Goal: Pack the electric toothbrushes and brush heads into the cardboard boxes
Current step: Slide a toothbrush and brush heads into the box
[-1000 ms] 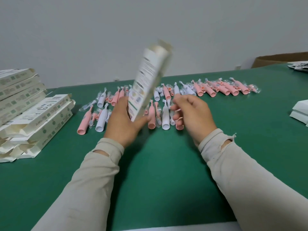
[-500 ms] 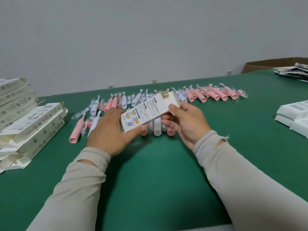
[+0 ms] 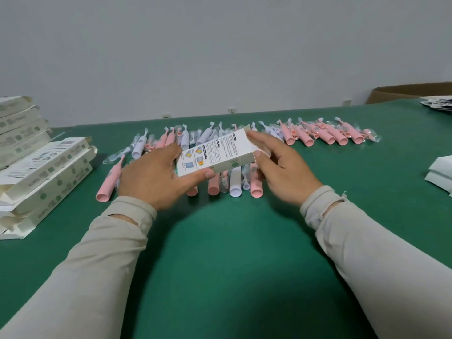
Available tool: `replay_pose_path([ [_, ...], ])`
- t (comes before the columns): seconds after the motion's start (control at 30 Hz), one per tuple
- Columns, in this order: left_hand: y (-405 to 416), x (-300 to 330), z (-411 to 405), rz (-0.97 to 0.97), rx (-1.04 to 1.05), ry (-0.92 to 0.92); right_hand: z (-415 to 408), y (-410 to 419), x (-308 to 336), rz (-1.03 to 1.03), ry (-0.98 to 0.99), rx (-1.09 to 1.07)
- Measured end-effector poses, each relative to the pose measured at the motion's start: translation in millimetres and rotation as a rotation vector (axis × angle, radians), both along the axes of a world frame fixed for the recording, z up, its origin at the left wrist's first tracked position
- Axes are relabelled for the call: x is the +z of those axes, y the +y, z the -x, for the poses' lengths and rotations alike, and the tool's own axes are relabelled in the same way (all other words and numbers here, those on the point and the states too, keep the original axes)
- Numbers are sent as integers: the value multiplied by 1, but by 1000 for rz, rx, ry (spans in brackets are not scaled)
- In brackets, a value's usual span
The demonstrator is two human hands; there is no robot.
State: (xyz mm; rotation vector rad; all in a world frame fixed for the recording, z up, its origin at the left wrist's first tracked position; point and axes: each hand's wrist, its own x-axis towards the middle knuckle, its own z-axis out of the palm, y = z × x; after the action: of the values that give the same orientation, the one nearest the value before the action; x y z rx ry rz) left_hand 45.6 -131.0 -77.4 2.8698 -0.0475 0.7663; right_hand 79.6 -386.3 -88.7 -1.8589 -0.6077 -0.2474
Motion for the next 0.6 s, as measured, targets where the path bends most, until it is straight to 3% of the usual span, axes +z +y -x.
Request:
replay_pose_path([
  [0.2, -5, -5, 2, 21, -89, 29, 4, -7, 0, -77, 211, 157],
  [0.3, 1, -8, 3, 42, -47, 19, 1, -14, -4, 56, 125, 144],
  [0.37, 9, -8, 3, 83, 22, -12, -6, -23, -7, 100, 78, 10],
  [0.5, 16, -7, 5, 149, 131, -93, -28, -41, -13, 18, 54, -472],
  [0.6, 13, -6, 5, 150, 138, -114, -25, -37, -13, 163, 0, -549],
])
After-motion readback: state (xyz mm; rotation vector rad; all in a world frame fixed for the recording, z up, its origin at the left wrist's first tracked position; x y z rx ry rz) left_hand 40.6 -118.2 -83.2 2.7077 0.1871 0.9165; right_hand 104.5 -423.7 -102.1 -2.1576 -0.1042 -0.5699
